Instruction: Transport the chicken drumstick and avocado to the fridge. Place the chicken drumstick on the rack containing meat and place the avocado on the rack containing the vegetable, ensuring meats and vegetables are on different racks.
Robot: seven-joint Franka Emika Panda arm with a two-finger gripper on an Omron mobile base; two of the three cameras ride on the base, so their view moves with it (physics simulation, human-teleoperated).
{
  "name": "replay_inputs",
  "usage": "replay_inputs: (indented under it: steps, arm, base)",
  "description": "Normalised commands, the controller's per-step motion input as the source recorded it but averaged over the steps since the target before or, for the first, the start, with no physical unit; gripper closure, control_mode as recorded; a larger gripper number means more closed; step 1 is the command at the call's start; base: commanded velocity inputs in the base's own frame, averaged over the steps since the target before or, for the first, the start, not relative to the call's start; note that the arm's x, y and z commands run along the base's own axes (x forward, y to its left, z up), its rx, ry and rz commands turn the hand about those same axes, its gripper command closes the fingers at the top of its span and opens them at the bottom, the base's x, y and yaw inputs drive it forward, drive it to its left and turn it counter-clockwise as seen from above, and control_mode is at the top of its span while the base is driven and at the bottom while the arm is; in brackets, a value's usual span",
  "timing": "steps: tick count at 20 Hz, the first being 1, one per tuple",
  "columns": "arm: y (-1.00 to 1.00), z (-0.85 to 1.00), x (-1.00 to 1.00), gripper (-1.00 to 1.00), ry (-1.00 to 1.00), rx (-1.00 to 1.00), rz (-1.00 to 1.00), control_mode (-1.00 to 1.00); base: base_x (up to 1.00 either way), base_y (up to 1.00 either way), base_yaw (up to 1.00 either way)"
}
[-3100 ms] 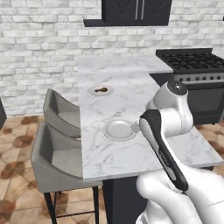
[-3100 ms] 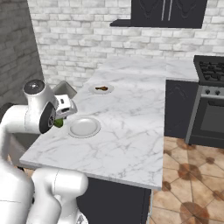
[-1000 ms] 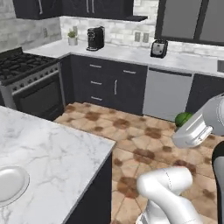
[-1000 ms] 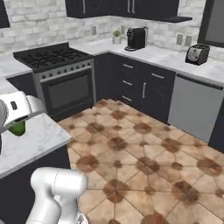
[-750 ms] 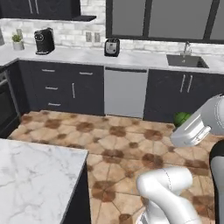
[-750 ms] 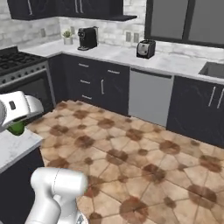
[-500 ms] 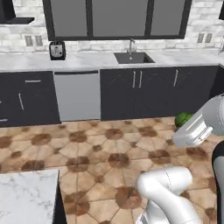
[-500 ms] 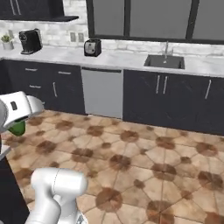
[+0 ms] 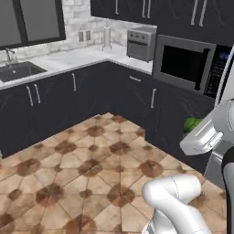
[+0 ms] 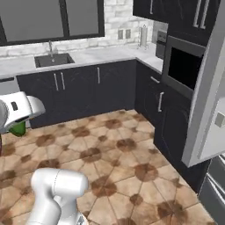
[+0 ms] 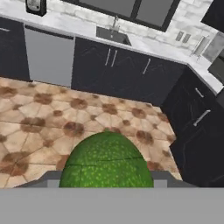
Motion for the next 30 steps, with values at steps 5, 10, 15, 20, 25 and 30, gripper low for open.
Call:
replay_inputs:
  steps: [5, 10, 15, 20, 25, 30]
  arm:
    - [0.00, 0.00, 0.00, 1.00, 0.00, 0.00, 0.00, 1.00]
    - [0.00, 0.00, 0.00, 1.00, 0.00, 0.00, 0.00, 1.00]
    - [0.00, 0.00, 0.00, 1.00, 0.00, 0.00, 0.00, 1.00]
    - [0.00, 0.00, 0.00, 1.00, 0.00, 0.00, 0.00, 1.00]
    - [0.00, 0.00, 0.00, 1.00, 0.00, 0.00, 0.00, 1.00]
    - [0.00, 0.00, 0.00, 1.00, 0.00, 0.00, 0.00, 1.00]
  base:
    - [-0.37, 0.31, -0.59]
    - [-0.26, -0.20, -0.40]
    - [0.05, -0.94, -0.57]
    - [-0.04, -0.97, -0.44]
    - [0.04, 0.06, -0.27]
    - [0.01, 0.44, -0.44]
